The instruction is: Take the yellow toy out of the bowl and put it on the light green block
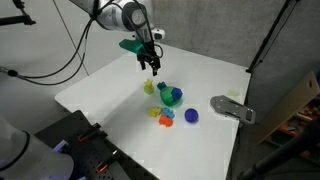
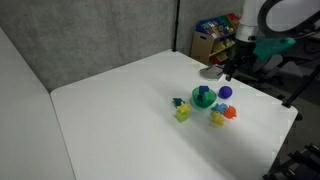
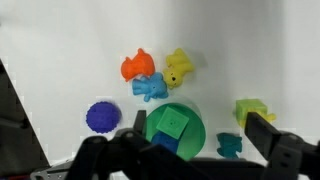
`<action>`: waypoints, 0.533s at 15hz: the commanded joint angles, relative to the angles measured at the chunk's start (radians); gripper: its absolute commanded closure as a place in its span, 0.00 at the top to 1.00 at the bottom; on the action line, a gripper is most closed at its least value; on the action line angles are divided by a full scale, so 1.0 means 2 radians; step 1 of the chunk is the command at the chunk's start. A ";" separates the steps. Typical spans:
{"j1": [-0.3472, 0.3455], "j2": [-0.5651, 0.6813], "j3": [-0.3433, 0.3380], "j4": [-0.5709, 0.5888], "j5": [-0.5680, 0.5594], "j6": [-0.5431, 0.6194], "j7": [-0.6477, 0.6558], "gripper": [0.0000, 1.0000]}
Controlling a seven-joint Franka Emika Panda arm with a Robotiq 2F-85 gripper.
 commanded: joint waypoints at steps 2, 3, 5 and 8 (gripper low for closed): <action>-0.032 -0.119 0.008 -0.071 0.020 -0.029 -0.016 1.00; -0.038 -0.135 0.007 -0.073 0.025 -0.042 -0.020 1.00; -0.050 -0.162 0.002 -0.064 0.042 -0.076 -0.033 1.00; -0.068 -0.183 -0.002 -0.031 0.057 -0.131 -0.053 1.00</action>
